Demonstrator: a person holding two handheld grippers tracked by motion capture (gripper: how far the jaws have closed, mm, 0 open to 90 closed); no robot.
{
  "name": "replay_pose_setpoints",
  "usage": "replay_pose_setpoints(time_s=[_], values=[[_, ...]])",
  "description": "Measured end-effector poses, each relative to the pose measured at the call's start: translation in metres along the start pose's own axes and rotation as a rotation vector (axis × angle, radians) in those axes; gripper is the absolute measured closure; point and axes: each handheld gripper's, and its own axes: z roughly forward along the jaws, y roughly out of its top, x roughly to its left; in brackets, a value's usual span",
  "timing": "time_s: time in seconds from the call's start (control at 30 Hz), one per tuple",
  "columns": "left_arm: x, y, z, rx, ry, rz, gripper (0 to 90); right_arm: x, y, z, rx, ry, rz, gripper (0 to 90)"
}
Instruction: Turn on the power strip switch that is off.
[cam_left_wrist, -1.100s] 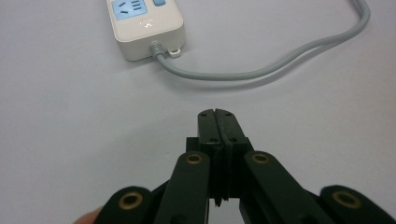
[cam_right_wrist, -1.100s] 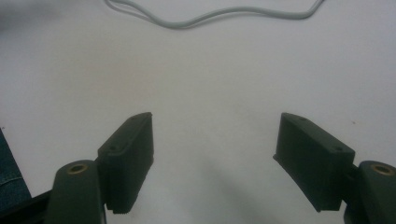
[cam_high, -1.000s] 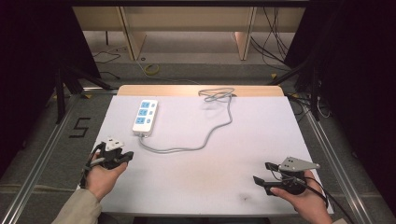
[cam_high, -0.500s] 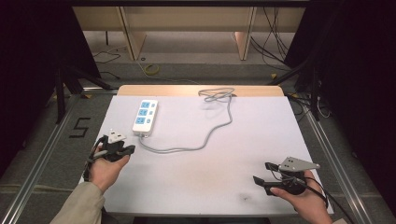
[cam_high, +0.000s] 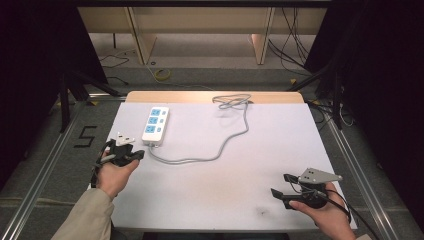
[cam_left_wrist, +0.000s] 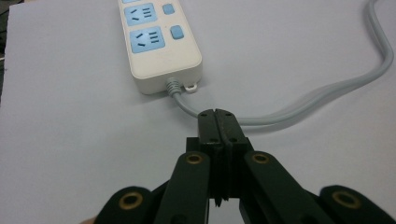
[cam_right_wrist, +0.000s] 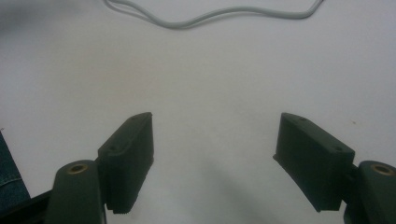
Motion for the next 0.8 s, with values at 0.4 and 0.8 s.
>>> replay_pose_setpoints(time_s=[0.4,0.8], values=[[0.002,0.006,0.005,0.008,0.011,0.0,89.9,0.0,0.0,0.001,0.002,0.001,-0.001,28.3],[0.003,0.016,0.011,0.013,0.01,0.002,90.0,0.0,0.0,0.0,0.002,0.0,-0.001,28.2]])
